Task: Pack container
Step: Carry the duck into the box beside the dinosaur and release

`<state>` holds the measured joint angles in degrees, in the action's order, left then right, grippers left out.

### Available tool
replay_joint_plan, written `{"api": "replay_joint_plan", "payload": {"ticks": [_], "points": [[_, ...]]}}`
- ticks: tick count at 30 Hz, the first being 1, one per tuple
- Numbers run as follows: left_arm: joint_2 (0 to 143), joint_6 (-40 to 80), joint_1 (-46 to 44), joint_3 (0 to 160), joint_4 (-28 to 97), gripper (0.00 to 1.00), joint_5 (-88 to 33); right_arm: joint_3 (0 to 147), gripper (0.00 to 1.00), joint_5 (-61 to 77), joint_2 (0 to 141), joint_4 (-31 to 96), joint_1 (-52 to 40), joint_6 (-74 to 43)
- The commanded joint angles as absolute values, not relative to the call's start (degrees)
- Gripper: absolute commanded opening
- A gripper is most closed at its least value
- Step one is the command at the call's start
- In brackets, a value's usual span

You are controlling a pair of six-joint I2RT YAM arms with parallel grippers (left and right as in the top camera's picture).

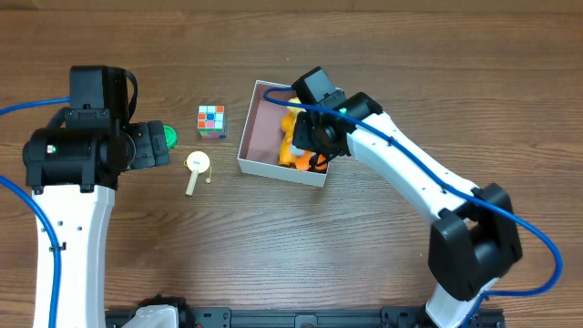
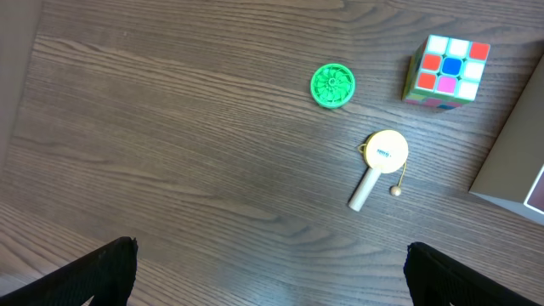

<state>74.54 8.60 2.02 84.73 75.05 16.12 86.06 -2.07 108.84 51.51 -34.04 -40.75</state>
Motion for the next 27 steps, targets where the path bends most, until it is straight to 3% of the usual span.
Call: {"api": "replay_joint_plan", "payload": {"ticks": [1, 4, 9, 13, 19, 22, 23, 27], "points": [[74.8, 9.0, 2.3, 84.9, 75.0, 1.0, 16.9, 86.1, 0.04, -8.6, 109.4, 50.9, -33.4, -43.5], [74.8, 9.0, 2.3, 84.9, 75.0, 1.0, 16.9, 86.1, 0.13, -9.0, 111.5, 50.2, -33.4, -43.3], [74.8, 9.0, 2.3, 84.9, 75.0, 1.0, 16.9, 86.1, 0.15, -8.8, 117.0, 49.7, -33.4, -43.3], [74.8, 9.0, 2.3, 84.9, 75.0, 1.0, 16.9, 86.9, 0.37, -5.0, 117.1, 46.8, -33.8, -34.3], [74.8, 9.0, 2.3, 84.9, 75.0, 1.0, 16.9, 89.1, 0.52, -4.4, 116.4, 46.6, -34.2, -31.0], [74.8, 9.0, 2.3, 84.9, 75.0, 1.0, 16.9, 89.9, 0.8, -4.4, 115.4, 46.5, -34.2, -29.4], [74.8, 9.0, 2.3, 84.9, 75.0, 1.0, 16.9, 90.3, 1.0, -4.4, 114.6, 46.6, -34.2, -27.2], [74.8, 9.0, 2.3, 84.9, 75.0, 1.0, 16.9, 90.9, 1.0, -5.9, 109.4, 46.5, -35.2, -25.2]]}}
